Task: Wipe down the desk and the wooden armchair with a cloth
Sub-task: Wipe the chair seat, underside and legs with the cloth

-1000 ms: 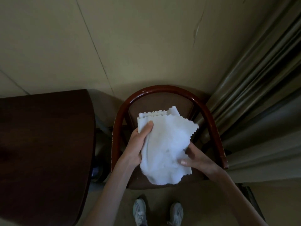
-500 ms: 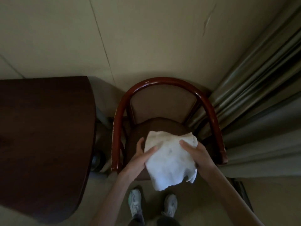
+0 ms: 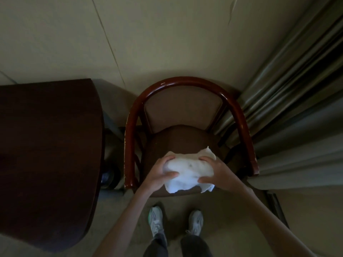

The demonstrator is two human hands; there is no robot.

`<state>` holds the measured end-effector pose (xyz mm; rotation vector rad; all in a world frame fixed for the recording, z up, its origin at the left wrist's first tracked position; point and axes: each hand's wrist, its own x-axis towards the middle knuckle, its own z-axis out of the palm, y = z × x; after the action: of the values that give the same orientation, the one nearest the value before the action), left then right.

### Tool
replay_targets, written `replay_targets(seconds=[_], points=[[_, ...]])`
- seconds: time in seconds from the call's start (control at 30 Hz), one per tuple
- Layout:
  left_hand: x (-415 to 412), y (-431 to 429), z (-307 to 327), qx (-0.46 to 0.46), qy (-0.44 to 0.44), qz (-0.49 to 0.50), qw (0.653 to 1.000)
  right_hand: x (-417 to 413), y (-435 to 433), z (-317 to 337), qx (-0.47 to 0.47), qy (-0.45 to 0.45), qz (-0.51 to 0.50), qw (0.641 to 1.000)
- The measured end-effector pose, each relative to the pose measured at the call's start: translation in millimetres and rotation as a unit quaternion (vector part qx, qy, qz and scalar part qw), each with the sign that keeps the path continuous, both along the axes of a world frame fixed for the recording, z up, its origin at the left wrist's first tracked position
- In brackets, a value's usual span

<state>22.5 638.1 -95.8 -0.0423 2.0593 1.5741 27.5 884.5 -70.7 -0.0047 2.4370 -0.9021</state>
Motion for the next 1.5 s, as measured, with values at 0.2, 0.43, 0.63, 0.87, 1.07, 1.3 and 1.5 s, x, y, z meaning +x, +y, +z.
replay_targets(seconds=[0.2, 0.43, 0.63, 0.87, 1.07, 1.3, 1.5], points=[[-1, 2, -10, -0.164, 0.148, -0.016, 0.975, 6, 9, 0, 0.171, 0.103, 0.054, 0.978], [-7, 23, -5, -0.127, 0.141, -0.124, 0.974, -4, 18, -19, 0.064, -0.001, 0.156, 0.986], [-7, 45, -23, -0.164, 0.102, -0.108, 0.975, -4, 20, -64, -0.024, -0.031, 0.122, 0.992], [4, 54, -93, -0.107, -0.085, -0.078, 0.987, 1, 55, -108, -0.083, -0.182, 0.057, 0.978], [-7, 51, -165, -0.080, -0.117, 0.017, 0.990, -25, 82, -164, 0.002, -0.156, -0.019, 0.988], [-81, -11, -276, -0.295, -0.110, 0.022, 0.949, -100, 141, -242, 0.129, 0.029, -0.268, 0.954], [-130, -28, -341, -0.399, -0.013, -0.037, 0.916, -136, 125, -314, 0.236, 0.069, -0.189, 0.951]])
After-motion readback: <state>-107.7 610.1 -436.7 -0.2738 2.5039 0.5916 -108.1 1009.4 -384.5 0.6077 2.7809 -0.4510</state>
